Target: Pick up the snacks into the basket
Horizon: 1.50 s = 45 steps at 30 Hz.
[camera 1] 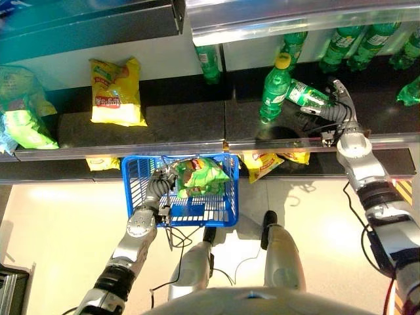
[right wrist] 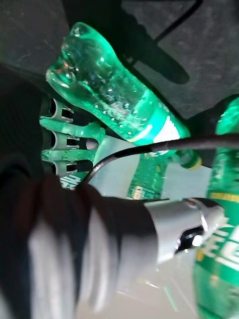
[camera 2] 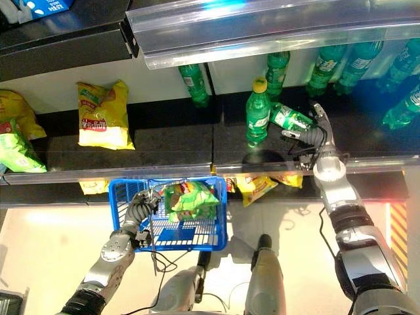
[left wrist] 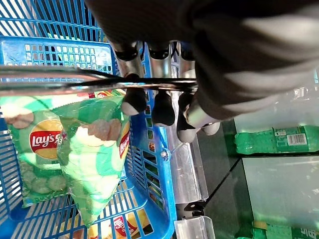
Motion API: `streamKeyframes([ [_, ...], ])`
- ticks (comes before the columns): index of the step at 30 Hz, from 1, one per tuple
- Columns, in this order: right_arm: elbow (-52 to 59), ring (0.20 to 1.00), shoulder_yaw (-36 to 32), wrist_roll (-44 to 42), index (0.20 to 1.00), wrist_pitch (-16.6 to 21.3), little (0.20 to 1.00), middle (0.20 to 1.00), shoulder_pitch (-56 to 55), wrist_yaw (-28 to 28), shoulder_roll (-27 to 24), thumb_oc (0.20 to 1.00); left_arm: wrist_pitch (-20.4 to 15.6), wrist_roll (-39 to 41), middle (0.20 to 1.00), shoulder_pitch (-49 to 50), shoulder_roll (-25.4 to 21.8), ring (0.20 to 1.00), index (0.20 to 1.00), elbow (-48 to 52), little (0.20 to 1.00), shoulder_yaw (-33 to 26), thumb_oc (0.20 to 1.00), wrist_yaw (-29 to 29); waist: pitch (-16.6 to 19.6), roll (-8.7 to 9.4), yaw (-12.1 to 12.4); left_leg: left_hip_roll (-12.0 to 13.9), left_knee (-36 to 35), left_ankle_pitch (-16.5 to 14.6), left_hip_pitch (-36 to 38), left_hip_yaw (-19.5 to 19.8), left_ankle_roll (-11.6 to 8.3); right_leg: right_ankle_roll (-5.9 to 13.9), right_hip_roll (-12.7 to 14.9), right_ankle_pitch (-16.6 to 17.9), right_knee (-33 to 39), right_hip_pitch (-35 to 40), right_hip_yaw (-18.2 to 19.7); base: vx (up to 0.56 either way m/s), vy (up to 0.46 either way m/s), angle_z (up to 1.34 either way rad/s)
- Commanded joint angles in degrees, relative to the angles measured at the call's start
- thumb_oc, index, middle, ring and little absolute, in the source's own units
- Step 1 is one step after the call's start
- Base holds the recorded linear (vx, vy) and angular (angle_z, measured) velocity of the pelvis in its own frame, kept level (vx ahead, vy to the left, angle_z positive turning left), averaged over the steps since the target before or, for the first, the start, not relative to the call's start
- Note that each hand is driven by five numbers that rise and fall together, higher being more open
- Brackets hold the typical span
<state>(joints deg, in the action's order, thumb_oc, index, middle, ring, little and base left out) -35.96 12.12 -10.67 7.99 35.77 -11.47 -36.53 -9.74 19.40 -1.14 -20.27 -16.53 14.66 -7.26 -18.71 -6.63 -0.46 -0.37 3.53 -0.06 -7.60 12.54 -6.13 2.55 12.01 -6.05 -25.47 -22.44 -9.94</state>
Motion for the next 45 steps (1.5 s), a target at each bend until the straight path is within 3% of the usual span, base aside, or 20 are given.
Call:
streamKeyframes([
  [1,0.95,1.0,3.03,1.71,1.0,1.48,1.0,1.0,5.31,0.12,-0.51,1.0,-7.35,1.89,0.2,-4.7,-2.27,0.2,0.2,9.28,0.2,-1.3,0.2,0.1,2.64,1.22,1.5,-3.68,-0.39,-2.66,2.25,-1.48,2.75,3.46,-0.41,-0.38,4.76,5.52,4.39,0.01,-0.009,0.04],
  [15,-2.38,1.0,8.74,4.19,1.0,0.35,1.0,1.0,14.02,-0.06,1.97,1.0,-7.7,2.54,0.2,-5.35,-2.78,0.2,0.2,9.79,0.2,0.13,0.2,-0.14,2.59,1.07,3.01,-3.94,-1.07,-2.36,1.93,-0.65,2.93,3.36,-0.11,-0.57,4.22,4.59,4.17,0.0,0.001,0.0],
  [33,-4.93,1.0,9.74,0.91,1.0,0.22,1.0,1.0,15.59,1.4,3.55,1.0,-7.68,2.78,0.2,-5.02,-3.2,0.2,0.2,10.43,0.2,0.26,0.2,0.17,2.31,1.42,3.86,-4.0,-1.89,-1.82,1.62,0.61,2.7,3.16,0.16,-0.82,3.5,3.98,3.39,0.0,-0.002,0.04],
  [34,-5.0,0.555,10.25,1.13,0.555,0.12,0.555,0.555,15.96,1.55,3.61,0.555,-7.65,2.82,0.2,-4.97,-3.34,0.2,0.2,10.78,0.2,0.27,0.2,0.28,2.28,1.39,3.97,-3.96,-2.21,-1.69,1.64,0.77,2.71,3.14,0.1,-0.89,3.44,3.87,3.43,0.0,-0.001,0.04],
  [35,-5.01,0.46,10.26,1.13,0.46,0.12,0.46,0.46,15.97,1.55,3.62,0.46,-7.64,2.82,0.2,-4.95,-3.34,0.2,0.2,10.79,0.2,0.26,0.2,0.28,2.28,1.39,3.95,-3.95,-2.23,-1.68,1.64,0.78,2.71,3.14,0.1,-0.9,3.43,3.86,3.43,0.0,0.0,0.0],
  [36,-5.59,0.2,10.26,0.95,0.2,0.15,0.2,0.2,16.31,1.56,3.78,0.2,-7.66,2.91,0.2,-4.83,-3.31,0.2,0.2,10.95,0.2,0.33,0.2,0.34,2.26,1.23,4.11,-3.93,-2.39,-1.52,1.64,0.89,2.67,3.16,0.29,-0.9,3.33,3.78,3.25,0.0,0.0,0.0],
  [45,-6.79,0.2,10.53,0.58,0.2,0.11,0.2,0.2,17.02,1.59,4.04,0.2,-7.64,3.25,0.2,-4.33,-3.15,0.2,0.2,11.42,0.2,0.63,0.2,0.56,2.29,0.65,4.56,-4.26,-3.1,-0.86,1.69,2.23,2.54,3.06,0.97,-1.19,2.87,3.94,2.21,0.0,0.003,0.08],
])
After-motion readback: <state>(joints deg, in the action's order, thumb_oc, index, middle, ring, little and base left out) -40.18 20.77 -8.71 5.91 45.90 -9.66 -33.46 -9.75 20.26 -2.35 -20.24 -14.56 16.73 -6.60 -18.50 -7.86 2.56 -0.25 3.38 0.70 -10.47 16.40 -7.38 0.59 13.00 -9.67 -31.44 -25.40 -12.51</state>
